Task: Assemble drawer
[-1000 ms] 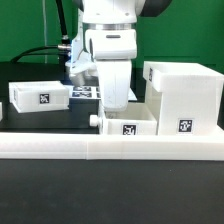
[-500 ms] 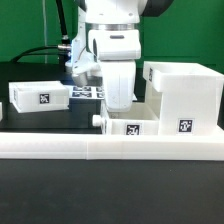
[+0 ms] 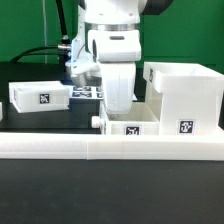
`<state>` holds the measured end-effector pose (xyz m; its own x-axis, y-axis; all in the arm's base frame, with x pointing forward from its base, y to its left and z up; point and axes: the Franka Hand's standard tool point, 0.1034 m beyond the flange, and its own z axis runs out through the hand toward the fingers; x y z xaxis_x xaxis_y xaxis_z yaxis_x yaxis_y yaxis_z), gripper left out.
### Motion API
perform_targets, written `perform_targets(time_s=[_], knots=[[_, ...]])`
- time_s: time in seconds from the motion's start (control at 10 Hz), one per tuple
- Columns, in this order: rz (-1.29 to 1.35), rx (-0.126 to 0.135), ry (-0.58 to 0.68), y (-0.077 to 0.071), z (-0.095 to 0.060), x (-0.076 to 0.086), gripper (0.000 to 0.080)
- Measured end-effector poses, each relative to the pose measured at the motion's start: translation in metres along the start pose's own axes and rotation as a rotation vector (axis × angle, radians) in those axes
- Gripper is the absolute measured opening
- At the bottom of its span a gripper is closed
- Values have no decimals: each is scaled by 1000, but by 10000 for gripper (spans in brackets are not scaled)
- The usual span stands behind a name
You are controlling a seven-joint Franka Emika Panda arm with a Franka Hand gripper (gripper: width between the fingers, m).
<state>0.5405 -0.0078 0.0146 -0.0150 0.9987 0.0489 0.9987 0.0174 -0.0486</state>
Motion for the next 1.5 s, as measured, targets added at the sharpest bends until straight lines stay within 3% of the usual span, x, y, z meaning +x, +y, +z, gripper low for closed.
perform_targets(time_s=[0.6,0.8,1.2,1.5], knots=[[-4,-3,-2,2,-1,2,42],[-44,-38,-6,6,-1,4,42],[-46,-37,-5,4,1,1,42],[-59,-39,-2,5,1,11,42]])
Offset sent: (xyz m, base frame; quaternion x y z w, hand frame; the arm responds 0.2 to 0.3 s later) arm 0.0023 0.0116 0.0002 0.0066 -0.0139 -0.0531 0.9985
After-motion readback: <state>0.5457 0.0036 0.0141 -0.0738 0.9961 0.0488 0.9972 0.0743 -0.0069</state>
